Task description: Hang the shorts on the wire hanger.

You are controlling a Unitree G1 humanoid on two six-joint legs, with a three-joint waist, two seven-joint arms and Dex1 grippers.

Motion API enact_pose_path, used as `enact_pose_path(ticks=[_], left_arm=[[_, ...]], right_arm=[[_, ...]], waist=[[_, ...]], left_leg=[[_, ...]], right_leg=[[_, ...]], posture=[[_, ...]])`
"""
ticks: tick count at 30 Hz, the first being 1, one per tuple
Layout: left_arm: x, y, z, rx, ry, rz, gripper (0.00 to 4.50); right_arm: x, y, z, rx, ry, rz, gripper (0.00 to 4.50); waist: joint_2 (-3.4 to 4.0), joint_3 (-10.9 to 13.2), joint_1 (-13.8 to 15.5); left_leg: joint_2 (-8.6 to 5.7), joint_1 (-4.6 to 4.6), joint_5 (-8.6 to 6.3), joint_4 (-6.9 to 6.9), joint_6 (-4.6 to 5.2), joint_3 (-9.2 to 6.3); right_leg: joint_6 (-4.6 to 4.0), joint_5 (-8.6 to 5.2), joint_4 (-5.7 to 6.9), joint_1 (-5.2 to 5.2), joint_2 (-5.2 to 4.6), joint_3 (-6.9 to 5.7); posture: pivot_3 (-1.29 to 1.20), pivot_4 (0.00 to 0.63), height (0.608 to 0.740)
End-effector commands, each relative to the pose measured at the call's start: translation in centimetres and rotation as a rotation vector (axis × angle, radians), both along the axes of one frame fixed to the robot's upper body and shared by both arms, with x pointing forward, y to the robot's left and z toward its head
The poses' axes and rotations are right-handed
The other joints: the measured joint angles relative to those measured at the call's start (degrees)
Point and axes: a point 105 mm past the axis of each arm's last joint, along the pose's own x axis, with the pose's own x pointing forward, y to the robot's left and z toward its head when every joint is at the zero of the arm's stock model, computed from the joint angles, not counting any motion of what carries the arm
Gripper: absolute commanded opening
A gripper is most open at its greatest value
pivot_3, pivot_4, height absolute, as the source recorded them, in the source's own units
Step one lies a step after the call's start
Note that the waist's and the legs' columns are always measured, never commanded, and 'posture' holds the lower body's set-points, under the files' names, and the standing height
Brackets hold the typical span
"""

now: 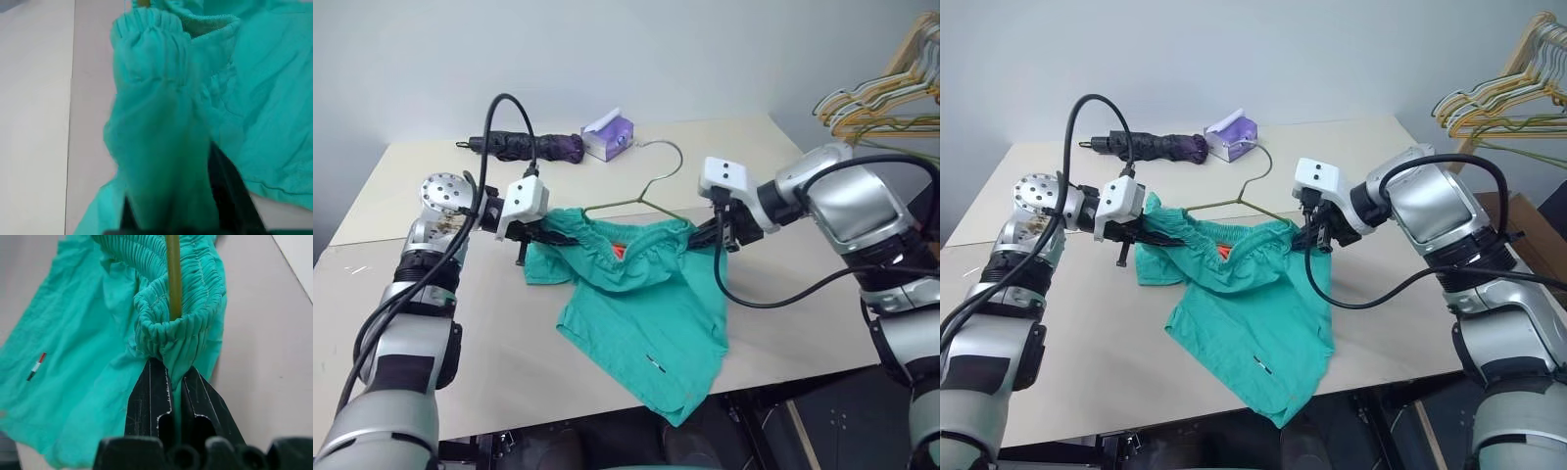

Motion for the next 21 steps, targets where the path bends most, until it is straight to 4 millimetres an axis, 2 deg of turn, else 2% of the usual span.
enact_pose_path(ticks=[1,7,10,12,14,15,17,21], left_arm=[[0.7,0.3,2.5,-0.053,-0.077,0.034,1.69],[2.4,2.5,5.0,-0.065,-0.185,0.175,3.67],[3.3,3.2,6.7,-0.119,-0.264,0.258,4.47],[4.1,3.4,8.7,-0.219,-0.326,0.337,4.47],[4.2,3.1,11.1,-0.391,-0.283,0.370,4.47],[4.2,3.0,11.7,-0.439,-0.259,0.368,4.47],[3.0,1.7,12.7,-0.562,-0.147,0.290,4.47],[-0.7,-1.4,13.0,-0.676,-0.008,0.134,4.47]], right_arm=[[-0.7,-1.2,2.0,0.065,-0.049,-0.036,0.00],[-3.0,-2.5,1.4,0.137,0.004,-0.116,0.00],[-3.8,-3.1,1.0,0.182,0.032,-0.188,0.00],[-4.2,-3.7,0.6,0.215,0.054,-0.264,0.00],[-4.6,-4.7,-0.2,0.256,0.076,-0.392,0.00],[-4.8,-5.0,-0.4,0.268,0.082,-0.431,0.00],[-5.2,-6.0,-1.0,0.292,0.082,-0.563,0.00],[-5.9,-8.3,-2.6,0.373,0.050,-0.788,0.00]], waist=[[0.00,0.0,0.1],[-0.02,0.0,0.0],[-0.01,0.0,-0.4],[-0.03,0.0,-0.3],[-0.04,0.0,-0.3],[-0.05,0.0,-0.1],[-0.05,0.0,0.0],[0.01,-0.1,0.0]], left_leg=[[-0.01,-0.01,0.00,0.00,0.00,0.00],[-0.02,-0.02,0.00,0.06,0.00,-0.05],[-0.02,0.02,0.00,0.06,0.00,-0.05],[-0.03,0.03,0.00,0.06,0.00,-0.06],[-0.03,0.02,0.00,0.09,0.00,-0.07],[-0.03,0.00,0.00,0.09,0.00,-0.09],[-0.04,-0.03,0.00,0.10,0.00,-0.10],[-0.02,-0.02,0.00,0.04,0.00,-0.15]], right_leg=[[0.00,0.00,0.01,0.00,-0.01,-0.01],[0.01,0.00,0.28,0.02,-0.03,-0.07],[0.01,-0.01,0.27,0.02,-0.02,-0.06],[0.01,-0.01,0.27,0.05,-0.04,-0.06],[0.01,-0.01,0.27,0.06,-0.04,-0.07],[0.01,-0.01,0.29,0.07,-0.04,-0.08],[0.03,-0.01,0.33,0.08,-0.06,-0.10],[0.06,-0.04,0.41,0.12,-0.06,-0.08]], posture=[[-0.11,0.012,0.740],[-0.12,0.015,0.740],[-0.12,0.019,0.740],[-0.13,0.025,0.740],[-0.13,0.031,0.740],[-0.14,0.033,0.740],[-0.15,0.042,0.740],[-0.17,0.053,0.740]])
